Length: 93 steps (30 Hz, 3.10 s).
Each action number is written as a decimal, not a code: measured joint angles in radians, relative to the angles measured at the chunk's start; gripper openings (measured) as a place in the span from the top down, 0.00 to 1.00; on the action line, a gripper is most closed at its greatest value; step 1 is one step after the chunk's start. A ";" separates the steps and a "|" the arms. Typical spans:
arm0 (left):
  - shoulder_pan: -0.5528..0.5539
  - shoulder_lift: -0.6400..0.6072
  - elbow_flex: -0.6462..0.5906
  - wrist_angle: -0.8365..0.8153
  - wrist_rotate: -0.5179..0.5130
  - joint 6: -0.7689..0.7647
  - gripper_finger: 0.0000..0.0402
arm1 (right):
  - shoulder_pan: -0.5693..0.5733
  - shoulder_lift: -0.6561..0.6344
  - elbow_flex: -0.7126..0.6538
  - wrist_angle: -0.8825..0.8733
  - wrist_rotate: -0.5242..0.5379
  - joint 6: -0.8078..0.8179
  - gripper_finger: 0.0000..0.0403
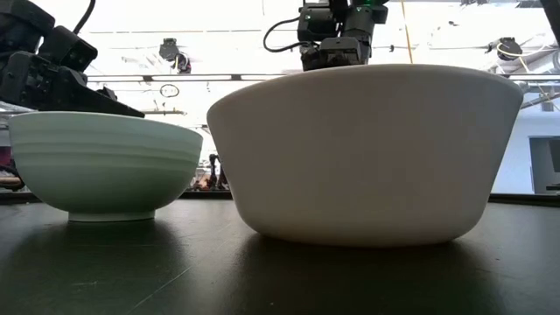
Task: Nest bowls inside each other
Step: Stack the orange bowl on the stacked brown bowl, then stack the blue bowl on the stacked orange bowl
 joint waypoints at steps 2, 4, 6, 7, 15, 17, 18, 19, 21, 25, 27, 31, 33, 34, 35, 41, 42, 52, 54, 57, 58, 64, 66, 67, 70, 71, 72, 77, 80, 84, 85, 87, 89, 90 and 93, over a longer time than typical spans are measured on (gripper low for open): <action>0.000 0.000 0.000 0.000 0.000 -0.001 0.40 | 0.001 0.000 0.000 0.000 0.000 0.002 0.99; 0.000 0.000 0.000 -0.001 0.000 -0.002 0.40 | 0.005 0.005 0.000 0.004 0.000 0.002 0.99; 0.000 0.000 0.000 -0.001 0.000 -0.003 0.40 | 0.010 0.016 0.000 0.005 0.000 0.002 0.99; 0.000 0.000 0.000 -0.001 0.000 -0.004 0.40 | 0.012 0.022 0.000 0.002 0.000 0.001 0.99; 0.000 0.000 0.001 -0.004 0.000 -0.004 0.40 | 0.013 0.042 0.000 0.014 0.001 -0.001 0.99; 0.000 0.000 0.001 -0.005 0.000 -0.008 0.40 | 0.013 0.042 0.000 0.014 0.001 0.002 0.99; 0.000 0.000 0.001 -0.005 0.000 -0.008 0.40 | 0.013 0.042 0.000 0.013 0.001 0.002 0.99; 0.000 0.000 0.001 -0.005 0.000 -0.008 0.40 | 0.013 0.042 0.000 0.012 0.001 0.002 0.99; 0.000 0.000 0.001 -0.005 0.000 -0.008 0.40 | 0.013 0.042 0.000 0.013 0.001 0.002 0.99; 0.000 0.000 0.001 -0.006 0.000 -0.008 0.40 | 0.013 0.042 0.000 0.024 0.001 0.009 0.97; 0.000 0.000 0.001 -0.008 0.000 -0.008 0.40 | 0.013 0.042 0.000 0.030 0.001 0.009 0.94; 0.000 0.000 0.001 -0.011 0.001 -0.008 0.40 | 0.015 0.042 0.000 0.027 0.000 0.010 0.86; 0.000 0.000 0.001 -0.011 0.001 -0.007 0.40 | 0.017 0.042 0.000 0.030 0.000 0.010 0.82; 0.000 0.000 0.001 -0.012 0.002 -0.006 0.40 | 0.018 0.042 0.000 0.030 0.000 0.011 0.80; 0.000 0.000 0.001 -0.012 0.002 -0.004 0.40 | 0.018 0.042 0.000 0.030 0.000 0.014 0.78; 0.000 0.000 0.002 -0.012 0.002 -0.005 0.40 | 0.018 0.041 0.000 0.026 -0.001 0.010 0.67; 0.000 0.000 0.002 -0.012 0.002 -0.005 0.40 | 0.018 0.040 0.000 0.026 -0.001 0.004 0.66; 0.000 0.000 0.001 0.006 0.000 -0.030 0.40 | 0.021 -0.075 0.000 0.169 -0.001 -0.162 0.62; 0.000 0.000 0.001 0.006 -0.002 -0.036 0.40 | 0.028 -0.114 -0.008 0.200 -0.001 -0.182 0.62; 0.000 0.000 0.000 0.007 -0.010 -0.058 0.40 | 0.034 -0.205 -0.094 0.294 -0.003 -0.208 0.62; 0.000 0.000 0.000 0.007 -0.010 -0.061 0.40 | 0.033 -0.245 -0.146 0.340 -0.004 -0.209 0.62; 0.000 0.000 0.000 0.006 -0.010 -0.062 0.40 | -0.026 -0.498 -0.523 0.623 0.001 -0.180 0.62; 0.000 0.000 0.000 0.008 -0.010 -0.063 0.40 | -0.049 -0.575 -0.648 0.692 0.001 -0.142 0.62; 0.000 0.000 0.000 0.009 -0.010 -0.063 0.40 | -0.057 -0.613 -0.704 0.720 0.001 -0.128 0.62; 0.000 0.000 0.000 0.019 -0.011 -0.063 0.40 | -0.068 -0.731 -0.853 0.814 -0.005 -0.087 0.62; 0.000 0.000 0.000 0.019 -0.011 -0.064 0.40 | -0.068 -0.769 -0.896 0.850 -0.022 -0.068 0.62; 0.000 0.000 0.000 0.020 -0.011 -0.064 0.40 | -0.068 -0.807 -0.936 0.886 -0.040 -0.052 0.62; 0.000 0.000 0.000 0.035 -0.011 -0.065 0.40 | -0.058 -0.995 -1.133 1.077 -0.106 0.037 0.61; 0.000 0.000 0.000 0.040 -0.011 -0.066 0.40 | -0.060 -1.090 -1.242 1.203 -0.105 0.112 0.61; 0.000 0.000 0.000 0.039 -0.011 -0.070 0.40 | -0.060 -1.183 -1.349 1.347 -0.127 0.193 0.61; 0.000 0.000 0.000 0.040 -0.011 -0.073 0.40 | -0.059 -1.199 -1.374 1.375 -0.129 0.213 0.61; 0.000 0.000 0.000 0.039 -0.011 -0.077 0.40 | -0.059 -1.221 -1.426 1.438 -0.128 0.246 0.61; 0.000 0.000 0.000 0.039 -0.011 -0.079 0.40 | -0.059 -1.233 -1.479 1.504 -0.121 0.263 0.61; 0.000 0.000 0.000 0.039 -0.011 -0.079 0.40 | -0.059 -1.234 -1.506 1.529 -0.105 0.270 0.61; 0.000 0.000 0.000 0.039 -0.011 -0.079 0.40 | -0.060 -1.232 -1.576 1.601 -0.067 0.273 0.61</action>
